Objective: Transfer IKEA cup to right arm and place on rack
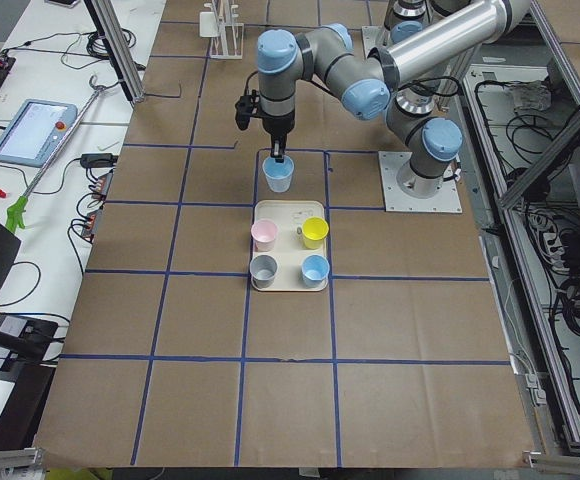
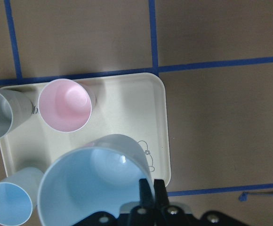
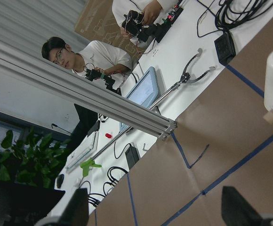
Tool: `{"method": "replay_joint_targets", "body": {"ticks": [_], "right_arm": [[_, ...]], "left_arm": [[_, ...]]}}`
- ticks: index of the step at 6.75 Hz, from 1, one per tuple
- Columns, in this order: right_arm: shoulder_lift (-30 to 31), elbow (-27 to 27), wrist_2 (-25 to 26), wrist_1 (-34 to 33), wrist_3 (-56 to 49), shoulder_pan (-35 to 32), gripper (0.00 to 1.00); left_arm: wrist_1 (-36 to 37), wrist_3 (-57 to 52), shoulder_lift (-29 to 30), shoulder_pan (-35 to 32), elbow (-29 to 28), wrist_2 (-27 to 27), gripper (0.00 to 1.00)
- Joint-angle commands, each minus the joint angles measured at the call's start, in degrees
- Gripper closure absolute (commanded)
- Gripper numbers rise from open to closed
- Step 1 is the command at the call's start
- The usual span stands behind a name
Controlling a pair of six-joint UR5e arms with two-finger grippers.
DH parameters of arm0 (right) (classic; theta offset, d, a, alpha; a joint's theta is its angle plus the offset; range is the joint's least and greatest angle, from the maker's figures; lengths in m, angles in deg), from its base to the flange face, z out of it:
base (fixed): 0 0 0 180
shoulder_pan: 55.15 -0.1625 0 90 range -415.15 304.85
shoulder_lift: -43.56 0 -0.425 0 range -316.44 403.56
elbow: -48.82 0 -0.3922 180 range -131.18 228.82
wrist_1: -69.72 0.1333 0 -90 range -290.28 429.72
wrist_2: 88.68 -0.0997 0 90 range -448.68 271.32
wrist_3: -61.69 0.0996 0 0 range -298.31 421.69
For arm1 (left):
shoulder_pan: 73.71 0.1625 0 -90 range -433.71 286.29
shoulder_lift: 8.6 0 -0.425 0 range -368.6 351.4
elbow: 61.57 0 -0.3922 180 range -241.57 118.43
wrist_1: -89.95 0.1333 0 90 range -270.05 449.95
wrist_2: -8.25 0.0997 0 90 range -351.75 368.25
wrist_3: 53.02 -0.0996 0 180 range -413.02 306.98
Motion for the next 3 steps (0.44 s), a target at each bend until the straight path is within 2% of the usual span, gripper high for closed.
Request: {"method": "replay_joint_targets", "body": {"ticks": [1,2,3], "right_arm": [[0.02,-3.13,-0.04,-6.81,14.35,-0.05,0.0],[-0.06,-3.22,0.48,-6.29,14.84,0.03,0.0],[0.02,-3.57,0.4,-5.94,14.84,-0.05,0.0]], "left_arm": [[1.19,-1.81,4.18,-2.16,-6.6,-17.52,1.0],[6.25,-1.99,4.37,-2.08,-5.31,-29.56,1.0],[10.48,-2.17,4.63,-3.12,-4.43,-36.21,1.0]]}}
